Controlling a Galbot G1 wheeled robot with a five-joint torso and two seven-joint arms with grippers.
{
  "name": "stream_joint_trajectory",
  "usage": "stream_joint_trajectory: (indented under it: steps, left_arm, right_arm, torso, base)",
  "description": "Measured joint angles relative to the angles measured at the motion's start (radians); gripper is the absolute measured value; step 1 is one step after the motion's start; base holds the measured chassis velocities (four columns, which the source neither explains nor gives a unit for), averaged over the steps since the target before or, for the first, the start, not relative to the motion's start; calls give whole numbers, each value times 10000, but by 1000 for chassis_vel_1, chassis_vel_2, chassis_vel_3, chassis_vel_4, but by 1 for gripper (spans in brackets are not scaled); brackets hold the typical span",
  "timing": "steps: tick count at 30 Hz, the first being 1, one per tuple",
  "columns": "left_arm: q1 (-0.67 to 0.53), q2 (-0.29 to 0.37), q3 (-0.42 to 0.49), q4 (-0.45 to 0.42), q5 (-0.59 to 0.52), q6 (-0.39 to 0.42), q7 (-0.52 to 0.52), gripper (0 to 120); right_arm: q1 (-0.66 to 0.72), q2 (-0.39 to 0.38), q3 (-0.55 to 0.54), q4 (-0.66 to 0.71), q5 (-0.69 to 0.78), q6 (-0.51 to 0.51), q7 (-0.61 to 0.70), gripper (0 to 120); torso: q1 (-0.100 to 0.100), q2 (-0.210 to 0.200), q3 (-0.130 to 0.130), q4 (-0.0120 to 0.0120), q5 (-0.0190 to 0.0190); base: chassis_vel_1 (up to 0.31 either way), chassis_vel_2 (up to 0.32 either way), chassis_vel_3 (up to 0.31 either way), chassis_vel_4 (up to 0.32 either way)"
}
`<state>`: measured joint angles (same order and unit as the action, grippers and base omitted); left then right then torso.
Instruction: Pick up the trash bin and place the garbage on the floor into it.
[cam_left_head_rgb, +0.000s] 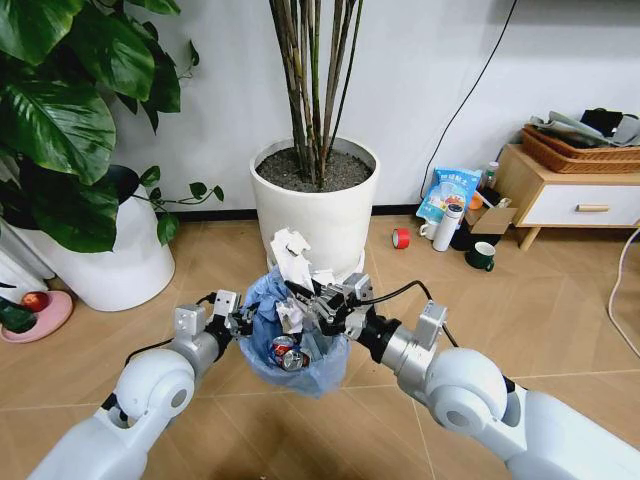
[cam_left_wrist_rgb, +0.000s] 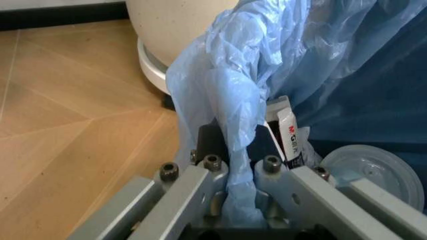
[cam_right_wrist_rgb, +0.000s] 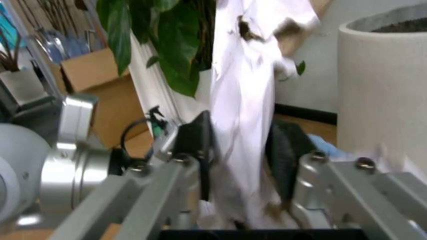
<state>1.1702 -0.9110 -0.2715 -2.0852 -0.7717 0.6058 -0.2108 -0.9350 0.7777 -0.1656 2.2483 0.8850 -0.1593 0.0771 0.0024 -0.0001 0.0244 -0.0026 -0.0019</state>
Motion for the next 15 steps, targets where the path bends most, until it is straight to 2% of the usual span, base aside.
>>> stream_joint_trajectory:
  steps: [2,9,10,14,15]
  left_arm:
    - [-8,1,-3,12,-3,-1,0,0]
    - [-51,-18,15,35,-9,-4,16,0]
    - [-51,-18,15,35,-9,-4,16,0]
    - [-58,14,1,32,-20,-9,43,0]
    - [-58,14,1,32,-20,-9,43,0]
  right_arm:
    - [-35,-25,1,-8,-56,5,6,35]
    - [-105,-76,1,-101,-237,14,23,64]
    - [-105,-76,1,-101,-237,14,23,64]
    - [-84,-68,4,-115,-276,13,22,84]
    - [-84,-68,4,-115,-276,13,22,84]
  torso:
    - [0,0,0,0,0]
    - [0,0,0,0,0]
    - [0,0,0,0,0]
    - [0,0,0,0,0]
    - [0,0,0,0,0]
  base:
    - [0,0,0,0]
    - [0,0,0,0]
    - [0,0,0,0]
    - [0,0,0,0]
    - [0,0,0,0]
